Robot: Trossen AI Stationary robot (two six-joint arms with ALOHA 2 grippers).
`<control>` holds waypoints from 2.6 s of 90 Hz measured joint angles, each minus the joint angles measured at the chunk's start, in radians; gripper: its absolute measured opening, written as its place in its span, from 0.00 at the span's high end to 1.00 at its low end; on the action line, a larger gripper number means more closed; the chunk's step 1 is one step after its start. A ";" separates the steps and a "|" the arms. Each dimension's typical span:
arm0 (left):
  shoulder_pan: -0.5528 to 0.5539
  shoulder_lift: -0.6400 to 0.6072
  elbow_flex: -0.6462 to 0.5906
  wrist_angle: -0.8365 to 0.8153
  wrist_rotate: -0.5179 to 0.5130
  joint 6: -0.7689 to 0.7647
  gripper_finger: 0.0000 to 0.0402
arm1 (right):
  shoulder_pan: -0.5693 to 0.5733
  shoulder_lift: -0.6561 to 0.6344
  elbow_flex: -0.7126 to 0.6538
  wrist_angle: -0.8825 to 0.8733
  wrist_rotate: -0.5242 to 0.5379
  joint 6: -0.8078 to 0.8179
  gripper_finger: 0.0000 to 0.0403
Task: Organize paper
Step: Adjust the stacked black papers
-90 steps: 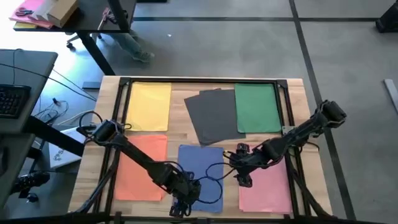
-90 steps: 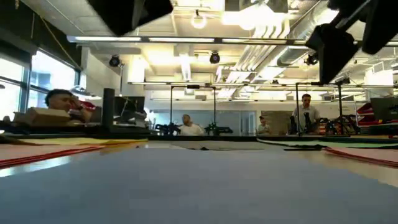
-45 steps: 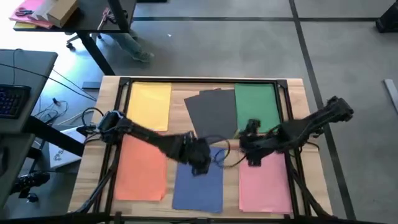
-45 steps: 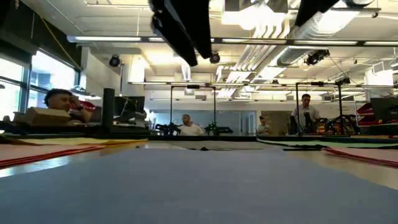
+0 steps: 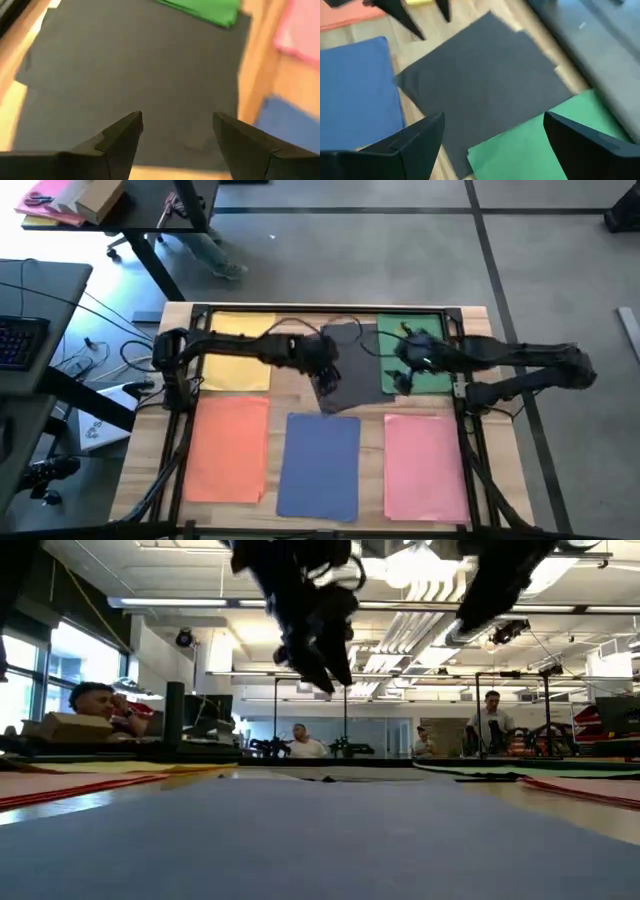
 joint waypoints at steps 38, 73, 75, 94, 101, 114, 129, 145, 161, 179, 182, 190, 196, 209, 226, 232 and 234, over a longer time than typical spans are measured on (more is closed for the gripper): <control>0.180 -0.039 -0.231 0.094 0.015 -0.006 0.47 | -0.271 0.573 0.228 0.070 -0.197 -0.397 0.19; 0.186 -0.089 -0.406 0.146 0.037 0.084 0.50 | -0.274 0.931 0.613 -0.110 -0.172 -0.595 0.22; 0.186 -0.102 -0.418 0.125 0.038 0.101 0.50 | -0.275 0.935 0.626 -0.133 -0.173 -0.605 0.22; 0.199 -0.256 -0.543 0.091 0.019 0.141 0.50 | -0.322 0.936 0.675 -0.291 -0.214 -0.631 0.22; 0.204 -0.301 -0.588 0.203 0.018 0.083 0.50 | -0.337 0.934 0.664 -0.241 -0.235 -0.594 0.23; 0.208 -0.316 -0.625 0.472 0.022 -0.061 0.50 | -0.331 0.942 0.633 -0.004 -0.237 -0.583 0.23; 0.206 -0.352 -0.616 0.356 0.121 -0.009 0.50 | -0.319 0.939 0.724 -0.109 -0.220 -0.666 0.23; 0.206 -0.411 -0.619 0.110 0.097 0.079 0.50 | -0.336 0.936 0.776 -0.241 -0.245 -0.679 0.23; 0.212 -0.374 -0.683 0.442 0.074 0.030 0.50 | -0.331 0.946 0.714 0.040 -0.367 -0.554 0.23; 0.214 -0.324 -0.674 0.713 0.026 -0.090 0.50 | -0.320 0.946 0.750 0.102 -0.415 -0.498 0.23; 0.213 -0.326 -0.667 0.695 0.028 -0.075 0.50 | -0.321 0.945 0.765 0.061 -0.412 -0.517 0.23; 0.213 -0.339 -0.655 0.602 0.026 -0.053 0.50 | -0.326 0.945 0.793 -0.049 -0.407 -0.554 0.23; 0.213 -0.339 -0.653 0.550 0.017 -0.064 0.50 | -0.330 0.944 0.794 -0.117 -0.408 -0.564 0.23; 0.213 -0.321 -0.656 0.450 -0.003 -0.183 0.50 | -0.343 0.943 0.740 -0.173 -0.410 -0.563 0.23; 0.206 -0.227 -0.656 0.420 0.117 -0.277 0.50 | -0.349 0.944 0.620 -0.095 -0.412 -0.546 0.23; 0.194 -0.193 -0.656 0.436 0.157 -0.280 0.50 | -0.341 0.944 0.582 -0.078 -0.407 -0.548 0.23; 0.189 -0.185 -0.656 0.443 0.164 -0.280 0.50 | -0.338 0.944 0.570 -0.071 -0.406 -0.551 0.23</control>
